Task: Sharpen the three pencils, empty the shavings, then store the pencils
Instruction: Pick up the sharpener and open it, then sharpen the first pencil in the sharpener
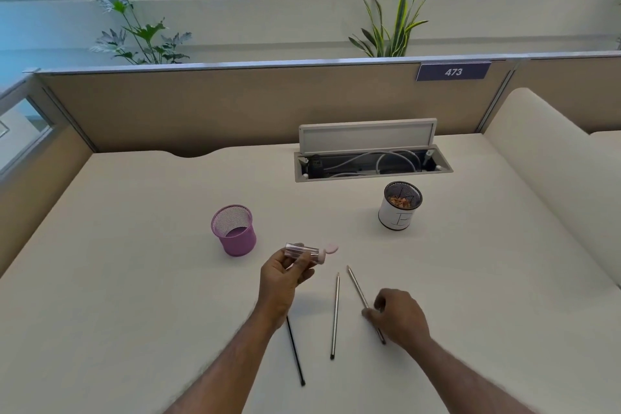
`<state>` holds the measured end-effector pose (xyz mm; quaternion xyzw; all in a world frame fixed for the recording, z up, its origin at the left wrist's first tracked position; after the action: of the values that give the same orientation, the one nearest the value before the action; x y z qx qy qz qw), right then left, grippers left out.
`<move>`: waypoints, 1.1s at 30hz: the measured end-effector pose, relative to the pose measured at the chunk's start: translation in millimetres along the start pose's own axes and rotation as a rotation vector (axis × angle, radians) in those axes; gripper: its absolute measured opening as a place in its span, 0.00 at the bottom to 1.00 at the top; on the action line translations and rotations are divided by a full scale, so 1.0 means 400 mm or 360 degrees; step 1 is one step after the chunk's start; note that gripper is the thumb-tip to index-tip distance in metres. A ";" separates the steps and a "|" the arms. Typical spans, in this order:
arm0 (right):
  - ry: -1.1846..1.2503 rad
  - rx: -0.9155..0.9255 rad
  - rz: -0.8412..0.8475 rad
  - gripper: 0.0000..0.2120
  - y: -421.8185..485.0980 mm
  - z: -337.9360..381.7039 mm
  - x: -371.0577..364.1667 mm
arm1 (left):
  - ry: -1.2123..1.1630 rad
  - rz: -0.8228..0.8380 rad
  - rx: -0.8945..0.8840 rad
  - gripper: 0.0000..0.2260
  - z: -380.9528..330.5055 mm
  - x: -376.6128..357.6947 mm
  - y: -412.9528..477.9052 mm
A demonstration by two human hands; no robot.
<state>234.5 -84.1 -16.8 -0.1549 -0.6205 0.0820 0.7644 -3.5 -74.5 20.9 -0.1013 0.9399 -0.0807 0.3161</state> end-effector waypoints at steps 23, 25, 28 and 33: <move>0.1121 0.0565 -0.0273 0.12 -0.067 0.075 0.140 | -0.0255 -0.0091 0.0098 0.07 -0.041 0.004 0.009; 0.1119 0.0584 -0.0298 0.12 -0.070 0.084 0.144 | -0.0286 -0.0083 0.0101 0.08 -0.040 0.000 0.007; 0.1112 0.0598 -0.0325 0.12 -0.074 0.087 0.150 | -0.0260 -0.0062 0.0101 0.10 -0.043 -0.002 0.004; 0.1066 0.0612 -0.0348 0.12 -0.075 0.089 0.153 | -0.0149 -0.0045 0.0126 0.09 -0.044 -0.005 -0.010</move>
<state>210.9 -88.1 56.5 0.0398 -0.3231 0.0598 0.9436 -12.1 -76.3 36.7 -0.1057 0.9186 -0.1175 0.3622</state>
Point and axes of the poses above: each hand's wrist, its own y-axis towards the middle knuckle, its own x-axis out of the back of the hand, z = x × y, the point moved 1 cm from there along y, towards the middle knuckle, and after that the axes turned 15 degrees about -y, right-handed, at the moved point
